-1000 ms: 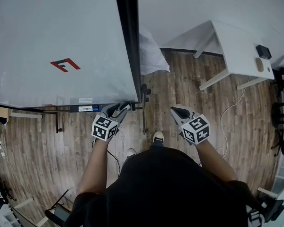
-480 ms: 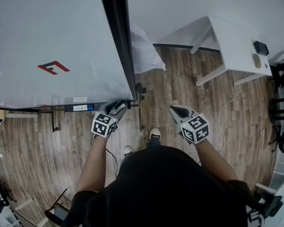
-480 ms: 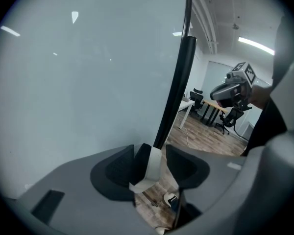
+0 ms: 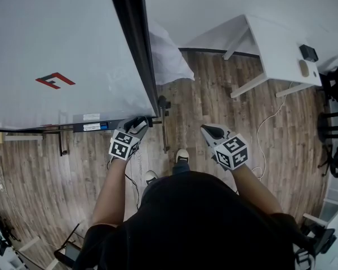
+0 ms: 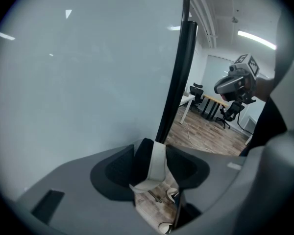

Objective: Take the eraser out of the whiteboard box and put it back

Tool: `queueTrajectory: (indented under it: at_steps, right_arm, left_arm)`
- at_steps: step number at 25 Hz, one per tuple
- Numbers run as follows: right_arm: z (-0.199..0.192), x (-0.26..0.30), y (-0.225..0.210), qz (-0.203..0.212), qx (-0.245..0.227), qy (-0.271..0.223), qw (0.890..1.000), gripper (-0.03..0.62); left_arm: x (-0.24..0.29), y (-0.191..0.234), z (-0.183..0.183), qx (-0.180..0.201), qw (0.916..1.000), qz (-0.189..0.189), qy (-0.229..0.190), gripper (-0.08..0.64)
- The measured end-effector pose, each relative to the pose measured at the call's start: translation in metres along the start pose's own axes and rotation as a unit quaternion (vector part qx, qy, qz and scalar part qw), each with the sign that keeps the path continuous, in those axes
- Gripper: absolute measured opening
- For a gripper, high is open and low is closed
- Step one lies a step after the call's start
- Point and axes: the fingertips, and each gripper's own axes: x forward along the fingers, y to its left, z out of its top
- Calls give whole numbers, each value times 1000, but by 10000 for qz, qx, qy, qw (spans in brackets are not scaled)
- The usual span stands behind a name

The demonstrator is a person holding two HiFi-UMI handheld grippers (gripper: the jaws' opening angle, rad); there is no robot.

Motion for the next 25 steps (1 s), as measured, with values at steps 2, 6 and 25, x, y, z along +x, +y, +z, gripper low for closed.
queueTrajectory:
  at_steps: [2,6,25]
  right_arm:
    - [-2,0,0,-3,11,12,10000,-6]
    - [-3,0,-1,-9,22,25,10000,-6]
    - [-3,4,9,-13,49,29,10000,-6]
  left_arm:
    - [2,1,-1,47,10000,1,-11,213]
    - [2,3,-1,48,10000,15,1,210]
    - [3,4,1,-124,9999,-99,-70,164]
